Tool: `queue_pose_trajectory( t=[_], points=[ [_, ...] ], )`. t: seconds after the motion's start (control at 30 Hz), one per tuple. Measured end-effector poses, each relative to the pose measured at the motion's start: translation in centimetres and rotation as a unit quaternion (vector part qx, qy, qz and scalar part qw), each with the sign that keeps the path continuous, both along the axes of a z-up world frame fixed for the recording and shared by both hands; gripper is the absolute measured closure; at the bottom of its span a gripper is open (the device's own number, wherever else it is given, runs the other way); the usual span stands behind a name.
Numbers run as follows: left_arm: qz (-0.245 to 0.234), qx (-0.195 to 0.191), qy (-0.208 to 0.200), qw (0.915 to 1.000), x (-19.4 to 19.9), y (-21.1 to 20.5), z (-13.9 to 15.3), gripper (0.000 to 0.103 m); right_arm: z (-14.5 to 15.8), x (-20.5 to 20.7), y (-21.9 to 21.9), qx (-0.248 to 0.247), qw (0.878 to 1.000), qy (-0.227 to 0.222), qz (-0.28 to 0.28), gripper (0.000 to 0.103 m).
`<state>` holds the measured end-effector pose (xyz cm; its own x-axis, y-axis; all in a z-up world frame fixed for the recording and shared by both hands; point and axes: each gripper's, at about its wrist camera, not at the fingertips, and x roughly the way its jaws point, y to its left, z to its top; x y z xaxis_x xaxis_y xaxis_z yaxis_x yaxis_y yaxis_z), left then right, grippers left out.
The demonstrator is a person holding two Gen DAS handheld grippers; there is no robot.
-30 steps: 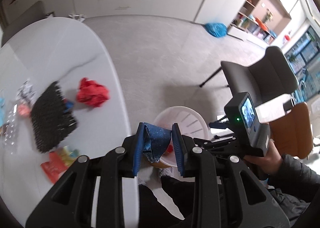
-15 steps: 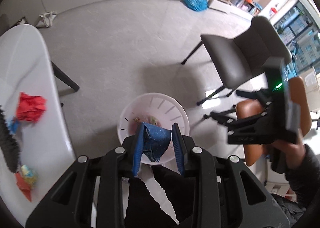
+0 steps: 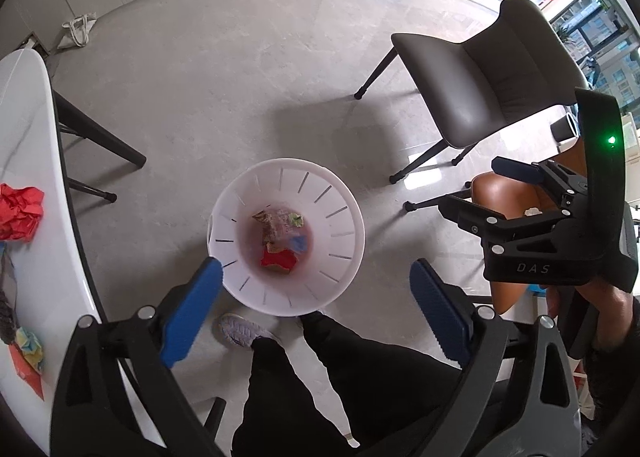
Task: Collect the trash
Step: 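Return the left gripper to the table and grasp the red snack wrapper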
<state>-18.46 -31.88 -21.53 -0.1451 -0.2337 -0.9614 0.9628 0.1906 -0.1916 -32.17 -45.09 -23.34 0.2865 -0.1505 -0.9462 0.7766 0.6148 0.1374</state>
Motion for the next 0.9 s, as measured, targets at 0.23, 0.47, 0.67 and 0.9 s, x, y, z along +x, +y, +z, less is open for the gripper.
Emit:
queue_pose_trajectory(
  t=[0.23,0.47,0.67,0.9],
  points=[
    [0.015,-0.004,-0.003,0.9999,0.7,0.4,0.4,0.013,0.3,0.3,0.4,-0.005,1.0,-0.001,0.007,0.003],
    [0.052,-0.029,-0.053,0.9968,2.8,2.5,2.6,0.013,2.3,2.3,1.4,-0.024,0.999,-0.015,0.031,0.003],
    [0.14,-0.069,-0.115,0.981,7.4,7.5,6.7,0.013,5.4,7.5,3.5,-0.044,0.993,-0.049,0.098,0.003],
    [0.245,-0.071,-0.154,0.9545,13.4,14.7,8.7,0.013,8.4,14.9,7.2,-0.059,0.977,-0.088,0.186,0.003]
  ],
)
